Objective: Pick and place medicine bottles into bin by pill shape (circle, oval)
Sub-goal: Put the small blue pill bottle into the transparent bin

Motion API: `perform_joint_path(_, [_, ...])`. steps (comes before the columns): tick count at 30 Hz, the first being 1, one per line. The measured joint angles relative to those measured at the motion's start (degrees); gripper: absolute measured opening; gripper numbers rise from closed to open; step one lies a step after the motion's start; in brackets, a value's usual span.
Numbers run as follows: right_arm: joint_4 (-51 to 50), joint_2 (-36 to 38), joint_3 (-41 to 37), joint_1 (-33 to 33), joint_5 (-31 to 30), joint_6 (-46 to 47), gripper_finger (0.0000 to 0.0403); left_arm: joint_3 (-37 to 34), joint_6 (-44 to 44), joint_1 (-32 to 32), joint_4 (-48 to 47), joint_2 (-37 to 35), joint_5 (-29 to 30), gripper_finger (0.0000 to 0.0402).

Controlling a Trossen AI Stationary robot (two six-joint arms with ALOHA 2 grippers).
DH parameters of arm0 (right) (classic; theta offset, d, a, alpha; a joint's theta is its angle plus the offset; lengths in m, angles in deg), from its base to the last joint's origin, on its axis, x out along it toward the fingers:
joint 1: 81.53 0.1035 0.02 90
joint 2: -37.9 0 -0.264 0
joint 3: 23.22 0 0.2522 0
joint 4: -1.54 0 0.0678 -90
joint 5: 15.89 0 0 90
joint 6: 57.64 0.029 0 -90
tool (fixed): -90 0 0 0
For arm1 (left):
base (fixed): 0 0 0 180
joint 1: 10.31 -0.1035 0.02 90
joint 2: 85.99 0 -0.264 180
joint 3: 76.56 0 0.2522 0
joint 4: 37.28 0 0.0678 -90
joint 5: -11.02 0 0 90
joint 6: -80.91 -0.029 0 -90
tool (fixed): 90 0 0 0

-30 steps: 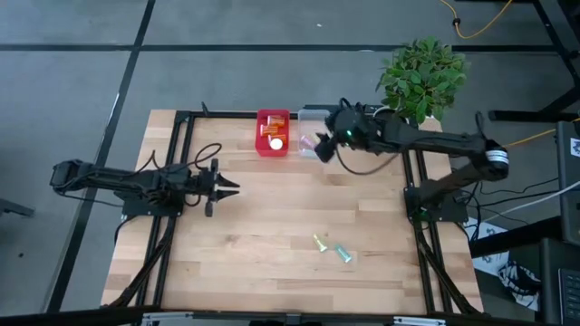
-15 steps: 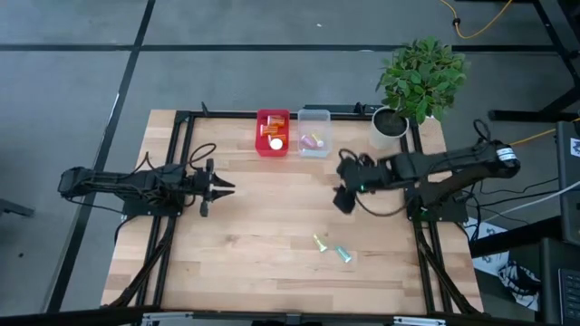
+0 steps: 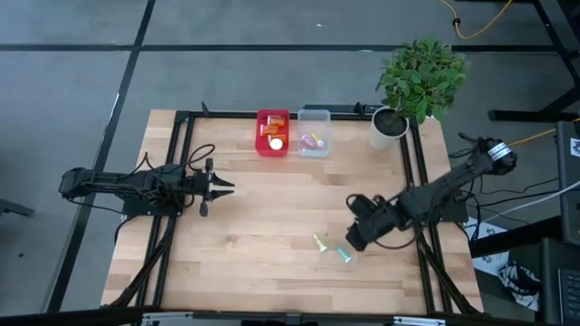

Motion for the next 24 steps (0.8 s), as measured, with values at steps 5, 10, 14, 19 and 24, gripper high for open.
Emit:
perform_joint_path(5, [6.6,-5.2,-2.4,2.5,2.8,3.9,0.0212,0.0,0.0,0.0,0.0,0.0,0.0,0.0082])
perform_joint_path(10, [7.9,-11.9,-2.4,2.7,6.8,4.1,0.0212,0.0,0.0,0.0,0.0,0.0,0.0,0.0082])
perform_joint_path(14, [10.6,-15.7,-2.4,3.1,8.4,5.4,0.0212,0.0,-0.1,0.0,0.0,0.0,0.0,0.0082])
perform_joint_path(19, [13.6,-17.0,-2.4,3.4,8.5,5.7,0.0212,0.0,-0.1,0.0,0.0,0.0,0.1,0.0082])
perform_joint_path(24, [16.4,-17.0,-2.4,3.4,6.5,6.7,0.0212,0.0,-0.5,0.0,0.0,0.1,0.5,0.0082])
